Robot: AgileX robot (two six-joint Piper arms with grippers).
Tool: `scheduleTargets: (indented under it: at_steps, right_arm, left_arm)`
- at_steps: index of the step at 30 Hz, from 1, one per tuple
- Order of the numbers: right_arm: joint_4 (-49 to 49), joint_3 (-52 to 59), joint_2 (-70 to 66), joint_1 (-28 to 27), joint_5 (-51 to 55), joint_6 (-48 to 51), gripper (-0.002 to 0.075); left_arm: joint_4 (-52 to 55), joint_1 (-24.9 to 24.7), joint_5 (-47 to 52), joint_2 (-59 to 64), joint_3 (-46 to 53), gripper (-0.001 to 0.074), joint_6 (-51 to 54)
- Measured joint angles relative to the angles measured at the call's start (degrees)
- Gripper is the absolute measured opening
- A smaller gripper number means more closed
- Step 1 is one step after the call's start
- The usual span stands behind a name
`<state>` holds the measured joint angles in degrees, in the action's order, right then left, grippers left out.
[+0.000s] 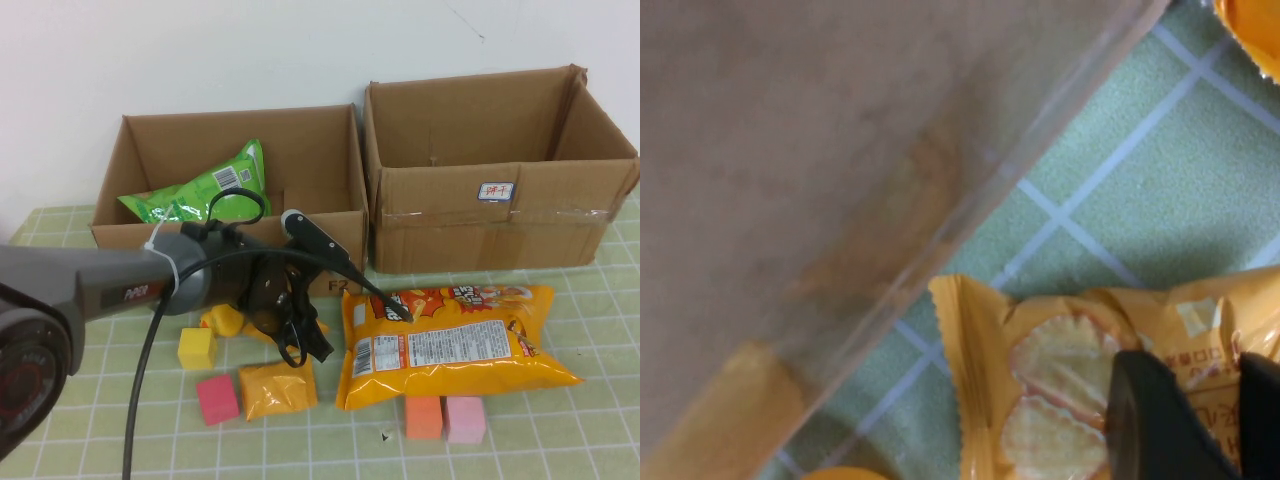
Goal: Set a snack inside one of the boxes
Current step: Pick up the biscuit
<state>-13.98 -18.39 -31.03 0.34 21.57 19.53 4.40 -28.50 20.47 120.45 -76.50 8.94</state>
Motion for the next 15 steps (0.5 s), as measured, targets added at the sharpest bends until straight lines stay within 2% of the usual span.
scheduleTargets:
  at_steps: [3, 8, 15]
  right_arm:
    - [0.00, 0.00, 0.00, 0.00, 0.02, 0.00, -0.0002]
    - [0.00, 0.00, 0.00, 0.00, 0.02, 0.00, -0.0002]
    - [0.00, 0.00, 0.00, 0.00, 0.02, 0.00, -0.0002]
  left_arm:
    - [-0.14, 0.00, 0.64, -0.66, 0.00, 0.0120, -0.99]
    - [-2.34, 0.00, 4.31, -4.02, 0.35, 0.0024, -1.80]
    - [-6.88, 0.00, 9.93, -11.51, 0.47, 0.0006, -1.77]
